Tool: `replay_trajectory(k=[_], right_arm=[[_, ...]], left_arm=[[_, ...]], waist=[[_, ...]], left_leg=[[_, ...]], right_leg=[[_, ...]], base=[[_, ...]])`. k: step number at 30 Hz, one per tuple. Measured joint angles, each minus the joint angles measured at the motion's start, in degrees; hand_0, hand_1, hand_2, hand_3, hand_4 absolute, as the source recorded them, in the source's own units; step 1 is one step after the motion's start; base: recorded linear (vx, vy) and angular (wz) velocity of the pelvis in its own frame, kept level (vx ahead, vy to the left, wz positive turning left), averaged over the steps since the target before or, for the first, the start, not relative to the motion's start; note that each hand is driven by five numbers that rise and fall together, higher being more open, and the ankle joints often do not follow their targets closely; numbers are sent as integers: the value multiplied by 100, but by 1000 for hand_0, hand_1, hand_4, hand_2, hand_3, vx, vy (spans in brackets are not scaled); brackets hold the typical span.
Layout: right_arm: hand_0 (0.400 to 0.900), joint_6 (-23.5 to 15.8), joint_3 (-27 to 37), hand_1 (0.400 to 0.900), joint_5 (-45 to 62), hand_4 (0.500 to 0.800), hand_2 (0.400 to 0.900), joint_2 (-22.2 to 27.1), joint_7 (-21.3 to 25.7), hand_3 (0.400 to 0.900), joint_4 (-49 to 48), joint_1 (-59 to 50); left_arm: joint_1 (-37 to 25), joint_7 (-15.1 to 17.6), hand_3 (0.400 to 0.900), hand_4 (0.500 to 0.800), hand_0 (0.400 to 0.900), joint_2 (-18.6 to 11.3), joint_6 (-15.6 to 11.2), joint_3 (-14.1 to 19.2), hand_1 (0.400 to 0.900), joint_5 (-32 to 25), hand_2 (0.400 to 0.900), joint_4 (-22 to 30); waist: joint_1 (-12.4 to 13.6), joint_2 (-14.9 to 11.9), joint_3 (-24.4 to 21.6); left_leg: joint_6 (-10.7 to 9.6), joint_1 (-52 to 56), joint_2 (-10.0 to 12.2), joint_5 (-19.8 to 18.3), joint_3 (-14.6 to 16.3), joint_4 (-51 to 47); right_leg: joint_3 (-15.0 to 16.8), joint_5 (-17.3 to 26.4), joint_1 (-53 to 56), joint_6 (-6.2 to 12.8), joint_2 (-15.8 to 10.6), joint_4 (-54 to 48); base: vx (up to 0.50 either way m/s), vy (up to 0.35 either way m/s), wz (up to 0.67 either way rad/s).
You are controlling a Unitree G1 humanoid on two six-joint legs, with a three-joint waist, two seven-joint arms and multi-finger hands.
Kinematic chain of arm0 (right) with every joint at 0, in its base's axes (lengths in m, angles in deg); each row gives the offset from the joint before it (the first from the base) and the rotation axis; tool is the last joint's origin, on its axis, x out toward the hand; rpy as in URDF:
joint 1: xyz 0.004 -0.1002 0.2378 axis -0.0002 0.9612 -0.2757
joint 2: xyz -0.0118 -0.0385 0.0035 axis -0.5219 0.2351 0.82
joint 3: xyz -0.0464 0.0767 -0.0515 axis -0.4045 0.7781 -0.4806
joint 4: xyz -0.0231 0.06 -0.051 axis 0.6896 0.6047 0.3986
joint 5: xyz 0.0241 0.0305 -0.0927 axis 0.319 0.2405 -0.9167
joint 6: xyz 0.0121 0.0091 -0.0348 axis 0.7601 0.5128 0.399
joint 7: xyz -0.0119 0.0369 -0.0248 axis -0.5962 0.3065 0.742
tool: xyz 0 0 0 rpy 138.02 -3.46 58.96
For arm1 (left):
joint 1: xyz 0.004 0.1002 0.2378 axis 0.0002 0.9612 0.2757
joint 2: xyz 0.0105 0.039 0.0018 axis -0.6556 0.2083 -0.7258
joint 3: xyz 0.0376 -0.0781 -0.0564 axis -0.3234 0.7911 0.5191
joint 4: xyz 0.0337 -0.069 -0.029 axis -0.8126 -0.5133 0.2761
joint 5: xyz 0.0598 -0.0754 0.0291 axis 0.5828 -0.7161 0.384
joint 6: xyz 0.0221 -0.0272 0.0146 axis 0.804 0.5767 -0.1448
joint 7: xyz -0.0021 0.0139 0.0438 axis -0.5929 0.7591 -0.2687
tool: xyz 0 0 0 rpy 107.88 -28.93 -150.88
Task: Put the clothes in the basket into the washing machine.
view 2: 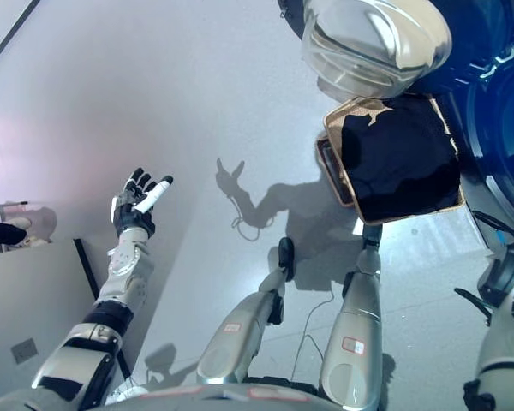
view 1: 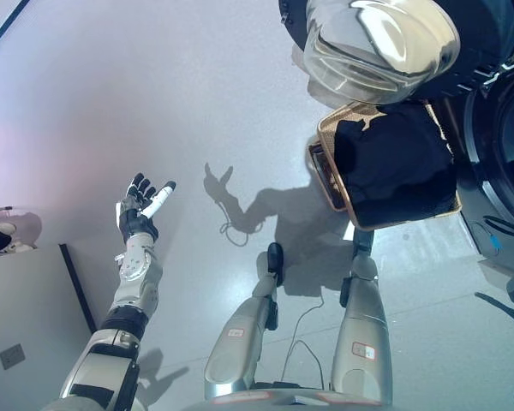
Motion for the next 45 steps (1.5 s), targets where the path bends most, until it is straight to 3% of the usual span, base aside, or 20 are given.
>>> replay_trajectory(k=[8, 11, 14, 20, 25, 31, 36, 45], right_arm=[[900, 149, -389, 900, -493, 800, 900, -21, -5, 900, 70, 79], [900, 331, -900, 900, -1178, 800, 900, -120, 43, 900, 125, 292], [900, 473, -1211, 900, -1965, 800, 900, -522, 110, 900, 96, 633], [900, 798, -1359, 900, -2547, 800, 900, -1456, 138, 900, 88, 1129], [900, 918, -1647, 900, -3122, 800, 900, -1826, 144, 900, 85, 1322], [900, 1264, -2242, 900, -4438, 800, 900, -2120, 132, 900, 0, 1675], [900, 1521, -2822, 900, -5826, 800, 900, -2305, 86, 900, -238, 2191], [900, 1619, -3138, 900, -7439, 800, 900, -2604, -78, 900, -970, 3370]], left_arm=[[-27, 23, 900, 800, 900, -2, -12, -2, 900, 0, 900, 9], [-75, 42, 900, 800, 900, -32, -19, -13, 900, 3, 900, 6], [-132, 67, 900, 800, 900, -103, -35, -14, 900, 13, 900, 12], [-229, 109, 900, 800, 900, -169, -43, -87, 900, 47, 900, 244], [-281, 171, 900, 800, 900, -216, -41, -142, 900, 251, 900, 270], [-15, 179, 900, 800, 900, -449, -35, -115, 900, 508, 900, 329], [402, 118, 900, 800, 900, -488, -25, 146, 900, 664, 900, 344], [935, 15, 900, 800, 900, -440, 59, 756, 900, 876, 900, 366]], waist=[[2, -26, 17], [-15, -113, 74], [-40, -282, 76], [-32, -530, 122], [31, -657, 182], [46, -1167, 92], [56, -1582, -183], [160, -1760, -477]], left_leg=[[-5, 36, 2, 4, -19, 20], [-16, 106, 3, 12, -17, 34], [-26, 120, 9, 1, -33, 121], [-46, 204, -8, -51, -153, 336], [-41, 391, -10, -123, -206, 520], [-14, 658, 0, -179, -200, 530], [-7, 889, 37, -261, -116, 499], [-72, 1360, 263, -427, -9, 384]], right_leg=[[-7, -3, 34, -5, -4, 53], [-8, -12, 106, -19, -3, 64], [-19, -34, 151, -40, 1, 98], [-52, -43, 394, -38, -15, 142], [-78, -46, 747, -33, -14, 80], [-148, 55, 1190, -104, 16, -286], [-142, 162, 1522, -76, 83, -606], [-169, 176, 1967, -50, 289, -787]], base=[[-8, 4, 0], [-46, 16, 1], [-61, 33, 3], [-72, 64, 2], [-64, 89, -4], [-10, 31, -6], [19, 4, -9], [25, -10, -3]])
